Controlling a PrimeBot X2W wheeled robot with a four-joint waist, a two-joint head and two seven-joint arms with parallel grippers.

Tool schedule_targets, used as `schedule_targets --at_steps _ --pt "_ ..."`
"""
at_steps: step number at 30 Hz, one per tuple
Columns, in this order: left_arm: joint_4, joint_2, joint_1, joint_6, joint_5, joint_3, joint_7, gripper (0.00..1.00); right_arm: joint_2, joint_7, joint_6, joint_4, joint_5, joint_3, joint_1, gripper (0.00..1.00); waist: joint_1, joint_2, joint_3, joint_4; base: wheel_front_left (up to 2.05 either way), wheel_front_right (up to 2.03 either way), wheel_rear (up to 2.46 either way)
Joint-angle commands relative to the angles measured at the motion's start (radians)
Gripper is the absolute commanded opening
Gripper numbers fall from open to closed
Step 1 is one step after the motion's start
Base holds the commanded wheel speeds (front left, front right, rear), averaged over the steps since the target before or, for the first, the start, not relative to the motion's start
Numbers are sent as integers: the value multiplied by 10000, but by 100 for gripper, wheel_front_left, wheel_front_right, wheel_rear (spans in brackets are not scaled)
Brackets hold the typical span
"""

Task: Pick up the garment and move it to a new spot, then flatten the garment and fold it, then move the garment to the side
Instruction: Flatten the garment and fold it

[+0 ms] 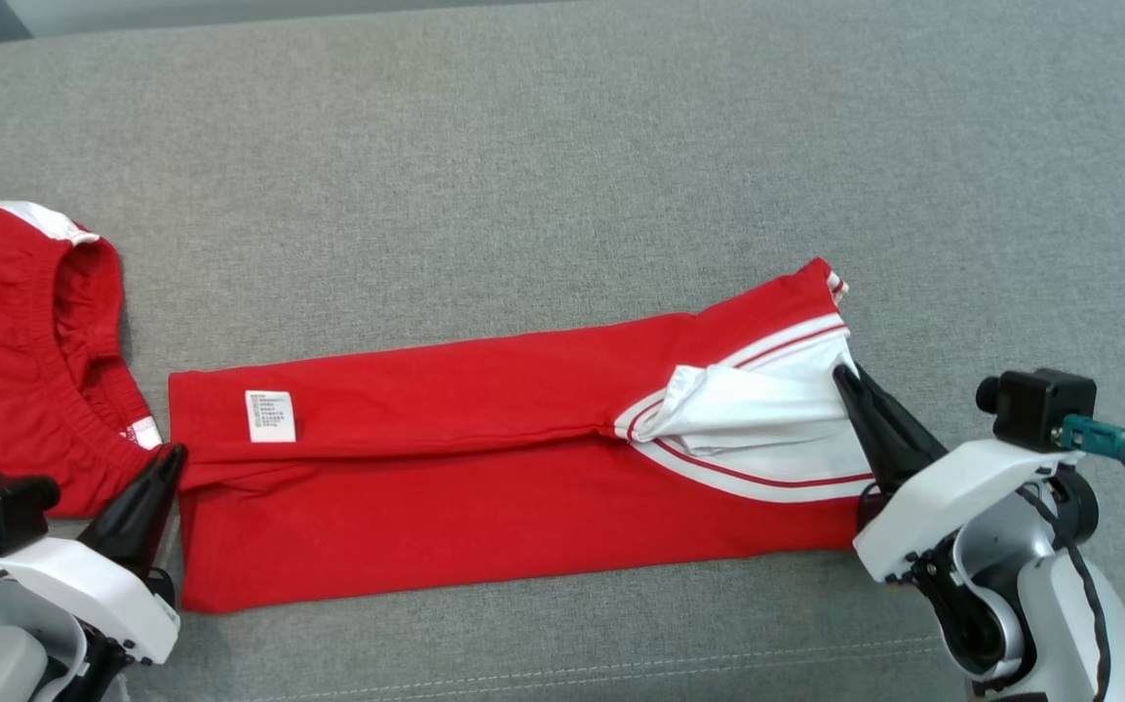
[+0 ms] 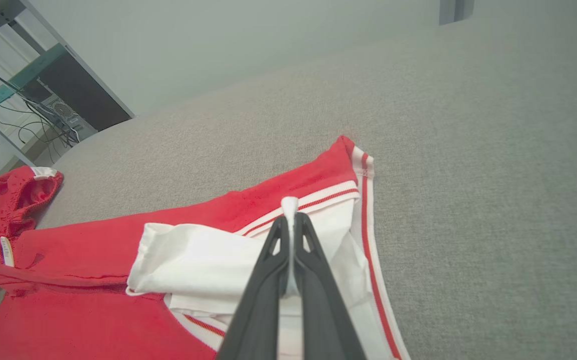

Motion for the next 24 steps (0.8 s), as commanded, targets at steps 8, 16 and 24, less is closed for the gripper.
schedule_targets --at_steps 8,16,24 --pt "112 13 197 2 21 507 -59 100 42 -221 0 212 204 -209 512 100 0 0 -299 98 0 0 0" --pt "225 -780 986 2 1428 2535 -59 100 42 -2052 0 822 24 -688 594 100 0 0 -817 256 0 0 0" --pt "-388 -1617 1771 2 2328 3638 -59 100 42 -2743 0 2252 -193 -630 177 100 0 0 -924 520 0 0 0"
